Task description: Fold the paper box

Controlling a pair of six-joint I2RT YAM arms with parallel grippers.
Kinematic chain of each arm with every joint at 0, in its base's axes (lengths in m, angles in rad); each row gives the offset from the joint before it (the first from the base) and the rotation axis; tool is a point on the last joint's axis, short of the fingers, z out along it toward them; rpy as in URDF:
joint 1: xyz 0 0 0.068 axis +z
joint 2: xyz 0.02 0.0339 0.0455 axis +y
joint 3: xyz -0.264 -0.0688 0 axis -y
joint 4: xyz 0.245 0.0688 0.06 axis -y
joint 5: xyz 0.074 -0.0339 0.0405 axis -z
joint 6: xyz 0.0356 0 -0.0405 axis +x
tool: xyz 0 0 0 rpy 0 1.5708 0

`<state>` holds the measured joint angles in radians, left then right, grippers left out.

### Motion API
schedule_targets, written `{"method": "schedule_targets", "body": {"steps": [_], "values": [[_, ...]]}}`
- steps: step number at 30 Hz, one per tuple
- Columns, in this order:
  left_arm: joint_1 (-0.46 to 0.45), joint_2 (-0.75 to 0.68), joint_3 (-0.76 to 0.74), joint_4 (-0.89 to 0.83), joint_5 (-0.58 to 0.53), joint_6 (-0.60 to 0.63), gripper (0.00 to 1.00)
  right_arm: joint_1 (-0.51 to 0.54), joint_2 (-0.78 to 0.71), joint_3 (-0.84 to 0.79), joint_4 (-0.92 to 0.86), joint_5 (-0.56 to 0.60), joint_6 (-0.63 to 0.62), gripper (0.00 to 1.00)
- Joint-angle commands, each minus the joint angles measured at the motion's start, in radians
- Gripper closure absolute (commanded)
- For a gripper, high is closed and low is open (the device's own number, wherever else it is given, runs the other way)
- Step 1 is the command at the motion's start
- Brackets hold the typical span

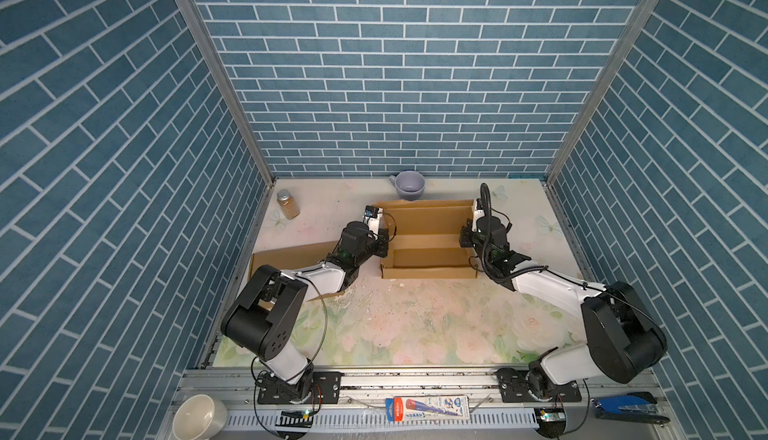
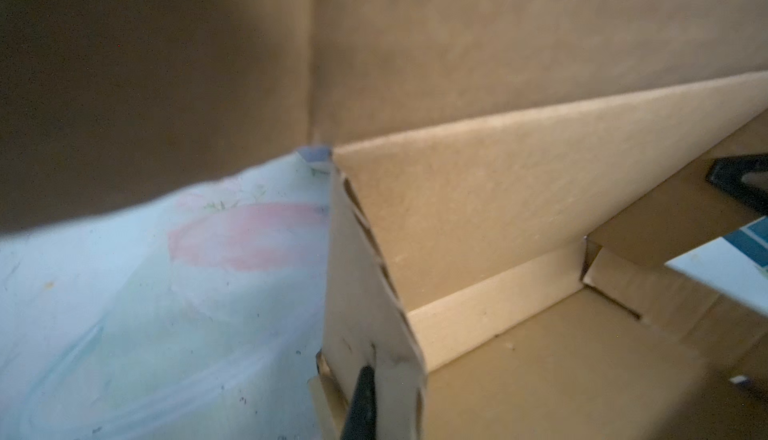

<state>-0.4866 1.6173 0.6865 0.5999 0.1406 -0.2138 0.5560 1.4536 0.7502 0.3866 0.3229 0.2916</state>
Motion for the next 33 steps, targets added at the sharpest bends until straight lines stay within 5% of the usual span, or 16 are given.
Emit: {"method": "schedule_targets", "body": {"steps": [1,23,29,33], "values": [[-0.059,0.012,-0.072,-0.085,0.056,0.002,1.00,0.047,-0.045,-0.028,0.066,-0.082,0.044,1.00],[-0.213,-0.106,-0.264,0.060,-0.208,0.142,1.00,0.052,-0.226,-0.317,0.127,-0.279,0.055,1.00],[-0.236,-0.132,-0.303,0.113,-0.277,0.174,1.00,0.049,-0.332,-0.317,0.014,-0.328,0.048,0.82],[-0.237,-0.136,-0.313,0.116,-0.290,0.192,1.00,0.023,-0.446,-0.277,-0.189,-0.403,0.016,0.59]]}}
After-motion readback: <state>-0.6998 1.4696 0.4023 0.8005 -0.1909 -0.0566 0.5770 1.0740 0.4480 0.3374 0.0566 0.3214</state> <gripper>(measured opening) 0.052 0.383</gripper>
